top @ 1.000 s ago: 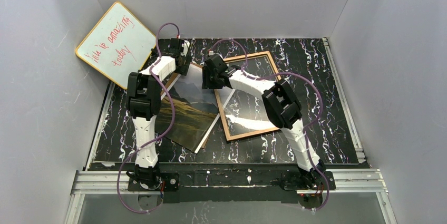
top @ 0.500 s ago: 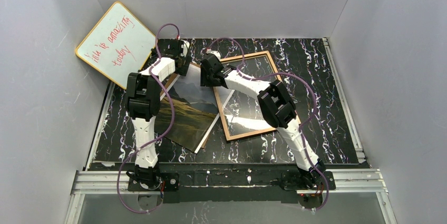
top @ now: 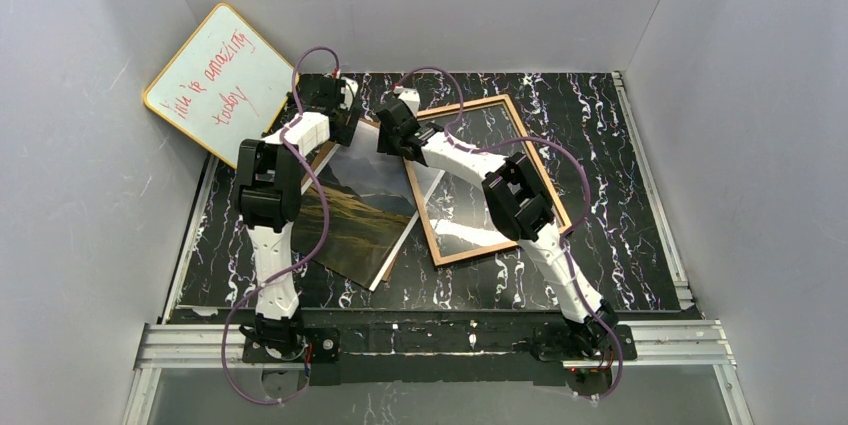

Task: Put the photo into the frame
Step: Move the photo frame item to the center of the board, then move the photo frame to the center of the board.

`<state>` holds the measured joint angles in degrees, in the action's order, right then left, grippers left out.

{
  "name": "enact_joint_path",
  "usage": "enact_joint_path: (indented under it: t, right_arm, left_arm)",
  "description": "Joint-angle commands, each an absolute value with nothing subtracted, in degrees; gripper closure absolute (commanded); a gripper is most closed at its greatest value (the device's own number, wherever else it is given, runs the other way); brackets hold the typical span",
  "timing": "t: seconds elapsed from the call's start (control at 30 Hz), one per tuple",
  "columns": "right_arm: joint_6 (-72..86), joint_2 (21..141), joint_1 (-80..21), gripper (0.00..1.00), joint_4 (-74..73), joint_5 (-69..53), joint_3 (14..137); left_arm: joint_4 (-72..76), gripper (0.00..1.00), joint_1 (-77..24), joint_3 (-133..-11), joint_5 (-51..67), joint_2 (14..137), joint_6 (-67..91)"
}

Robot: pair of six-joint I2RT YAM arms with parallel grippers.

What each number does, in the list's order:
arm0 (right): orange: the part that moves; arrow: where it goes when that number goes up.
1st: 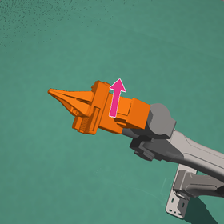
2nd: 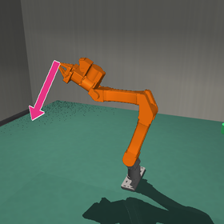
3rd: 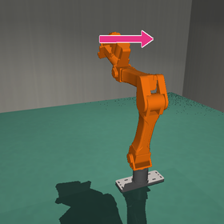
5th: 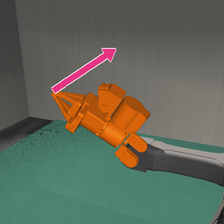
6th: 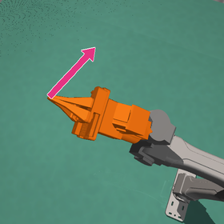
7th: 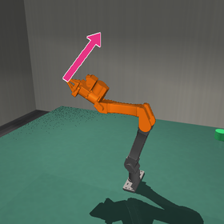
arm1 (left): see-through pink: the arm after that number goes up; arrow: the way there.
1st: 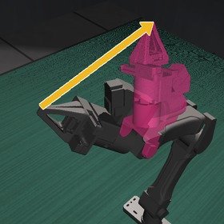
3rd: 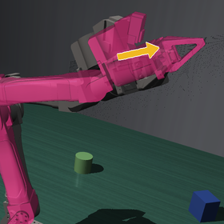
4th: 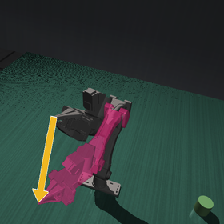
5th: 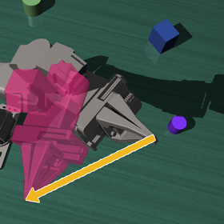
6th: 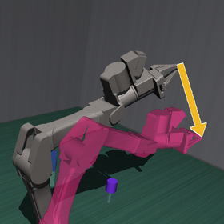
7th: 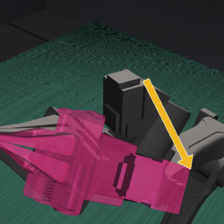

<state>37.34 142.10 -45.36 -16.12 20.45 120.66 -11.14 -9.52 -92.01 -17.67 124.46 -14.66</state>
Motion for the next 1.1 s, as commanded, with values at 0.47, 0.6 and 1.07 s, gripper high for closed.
enact_joint_path:
  t: [0.47, 0.6, 1.07]
  right_arm:
    - [38.3, 148.9, -40.6, 0.49, -8.2, 17.5, 128.5]
    - [39.4, 149.8, -39.7, 0.49, -9.6, 19.0, 128.4]
    - [42.0, 147.1, -36.1, 0.5, -10.3, 24.0, 122.4]
  left_arm:
    - [-25.3, 0.25, -5.8, -85.6, -21.4, 128.1, -18.2]
    - [-24.9, 0.25, -5.7, -85.2, -21.7, 128.2, -18.5]
    - [-22.9, 0.26, -3.9, -81.0, -22.5, 127.0, -19.7]
